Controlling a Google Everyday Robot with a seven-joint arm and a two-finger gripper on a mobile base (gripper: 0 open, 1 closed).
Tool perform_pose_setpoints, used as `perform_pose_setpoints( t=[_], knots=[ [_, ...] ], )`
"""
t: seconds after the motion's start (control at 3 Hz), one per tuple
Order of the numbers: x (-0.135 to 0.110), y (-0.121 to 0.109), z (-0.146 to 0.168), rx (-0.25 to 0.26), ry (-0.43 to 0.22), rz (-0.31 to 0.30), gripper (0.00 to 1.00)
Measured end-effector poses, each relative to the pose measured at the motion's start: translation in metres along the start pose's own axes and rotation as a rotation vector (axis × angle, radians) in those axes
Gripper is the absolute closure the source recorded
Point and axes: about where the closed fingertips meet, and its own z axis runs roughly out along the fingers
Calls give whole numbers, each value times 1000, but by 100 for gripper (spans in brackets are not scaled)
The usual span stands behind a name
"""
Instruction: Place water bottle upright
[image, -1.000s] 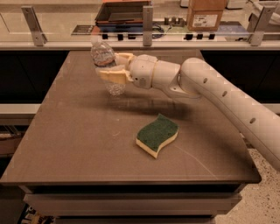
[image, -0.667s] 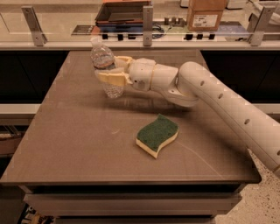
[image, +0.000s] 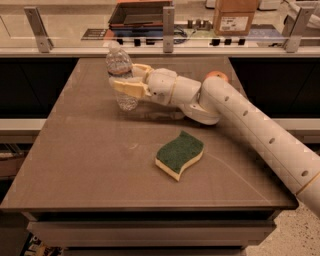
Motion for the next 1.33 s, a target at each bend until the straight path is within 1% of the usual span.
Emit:
perform_pose_setpoints(
  t=[0.33, 1.33],
  knots=[
    [0, 2, 2, -4, 0, 0, 82],
    [-2, 7, 9, -17, -4, 0, 13]
  ],
)
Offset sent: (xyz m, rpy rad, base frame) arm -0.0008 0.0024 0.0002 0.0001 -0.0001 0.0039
